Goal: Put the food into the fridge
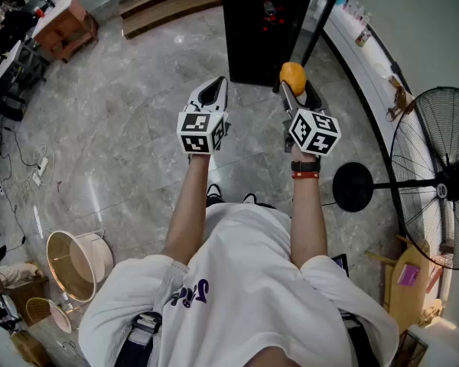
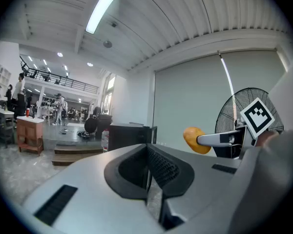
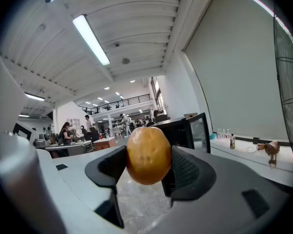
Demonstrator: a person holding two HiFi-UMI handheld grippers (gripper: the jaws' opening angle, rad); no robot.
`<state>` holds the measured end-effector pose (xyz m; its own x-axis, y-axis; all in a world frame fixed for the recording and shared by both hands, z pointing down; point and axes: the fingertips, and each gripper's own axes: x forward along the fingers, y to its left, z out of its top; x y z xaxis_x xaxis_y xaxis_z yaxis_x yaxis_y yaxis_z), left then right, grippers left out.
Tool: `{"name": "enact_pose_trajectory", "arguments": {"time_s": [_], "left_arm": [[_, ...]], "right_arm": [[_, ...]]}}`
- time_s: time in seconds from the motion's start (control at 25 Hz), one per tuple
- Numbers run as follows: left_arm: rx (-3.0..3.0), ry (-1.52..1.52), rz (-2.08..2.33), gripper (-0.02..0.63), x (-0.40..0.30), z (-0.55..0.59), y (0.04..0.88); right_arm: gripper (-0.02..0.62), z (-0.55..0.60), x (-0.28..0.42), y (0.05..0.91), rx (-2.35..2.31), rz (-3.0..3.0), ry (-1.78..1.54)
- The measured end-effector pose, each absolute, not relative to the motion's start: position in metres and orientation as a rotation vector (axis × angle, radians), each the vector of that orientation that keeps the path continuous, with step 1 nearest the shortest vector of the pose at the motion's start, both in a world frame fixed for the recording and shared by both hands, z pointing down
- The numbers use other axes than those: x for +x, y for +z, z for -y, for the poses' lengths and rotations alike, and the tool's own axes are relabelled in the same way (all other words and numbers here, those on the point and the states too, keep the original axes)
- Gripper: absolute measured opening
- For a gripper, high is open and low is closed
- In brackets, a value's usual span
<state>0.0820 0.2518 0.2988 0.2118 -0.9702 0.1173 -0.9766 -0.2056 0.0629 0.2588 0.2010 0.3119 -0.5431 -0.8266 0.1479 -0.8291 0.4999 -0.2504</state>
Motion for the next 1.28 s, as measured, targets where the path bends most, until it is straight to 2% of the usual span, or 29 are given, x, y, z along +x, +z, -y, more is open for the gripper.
{"name": "enact_pose_trajectory", "arguments": {"time_s": [0.52,1.28], "left_arm": [[2.289,0.084,1.875,0.020,0.096,-0.255,0.317],[2.337,0.025,1.762,0.020,0.005,-0.099,0.326]], "right_arm": [[0.304,-0.196,0.257,0.326,1.446,2.700,0.519],[0.302,-0.054,0.166,0.331,1.498,2.725,0.771]]}}
